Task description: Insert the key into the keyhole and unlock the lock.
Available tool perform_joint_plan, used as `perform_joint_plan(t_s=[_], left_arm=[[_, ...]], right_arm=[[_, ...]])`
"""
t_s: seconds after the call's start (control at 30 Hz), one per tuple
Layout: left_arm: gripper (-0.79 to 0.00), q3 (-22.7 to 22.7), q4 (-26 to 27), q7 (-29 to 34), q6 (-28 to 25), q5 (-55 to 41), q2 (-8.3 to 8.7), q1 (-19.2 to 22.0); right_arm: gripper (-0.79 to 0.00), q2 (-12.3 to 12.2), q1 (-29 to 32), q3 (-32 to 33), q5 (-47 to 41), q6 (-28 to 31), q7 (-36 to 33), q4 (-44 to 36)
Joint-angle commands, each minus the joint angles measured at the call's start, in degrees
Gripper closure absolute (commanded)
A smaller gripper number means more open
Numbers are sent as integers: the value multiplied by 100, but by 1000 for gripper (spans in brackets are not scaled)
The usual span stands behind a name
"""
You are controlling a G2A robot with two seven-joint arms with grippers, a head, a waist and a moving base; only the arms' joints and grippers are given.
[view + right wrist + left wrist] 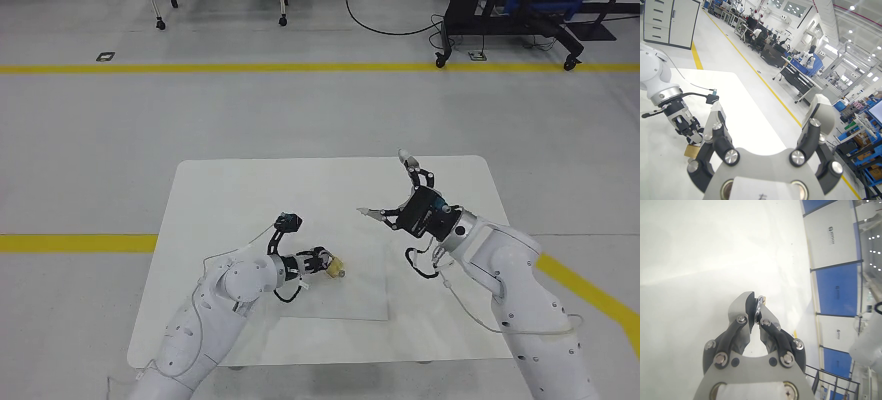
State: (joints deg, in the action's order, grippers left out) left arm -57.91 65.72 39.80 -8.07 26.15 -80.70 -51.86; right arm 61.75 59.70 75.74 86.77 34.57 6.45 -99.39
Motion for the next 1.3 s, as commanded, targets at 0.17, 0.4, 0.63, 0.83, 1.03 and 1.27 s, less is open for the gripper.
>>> perform_joint_plan(t_s=[0.17, 0.4, 0.63, 0.83, 1.03, 1.27], left_arm=[[-785, -31, 137, 41, 152, 89, 23, 28], [-785, -841, 1291, -305, -29, -92, 228, -545], [-785, -1981, 2165, -2488, -1008, -1106, 305, -1353], [-785, -2151, 1986, -5192, -1105, 598, 262, -1491], [-785, -2122, 1735, -6581, -460, 2184, 246, -1384], [-785, -2122, 1735, -6582, -459, 2184, 245, -1384]], right_arm=[[-785, 0, 0, 0, 0, 0, 0, 0], [-785, 0, 0, 0, 0, 0, 0, 0], [-785, 2, 27, 16, 63, -149, -59, 12], [-785, 27, 217, 431, -751, -815, 320, 437], [-785, -42, 610, 973, -1068, -442, 931, 431], [-785, -42, 609, 973, -1066, -445, 930, 431]])
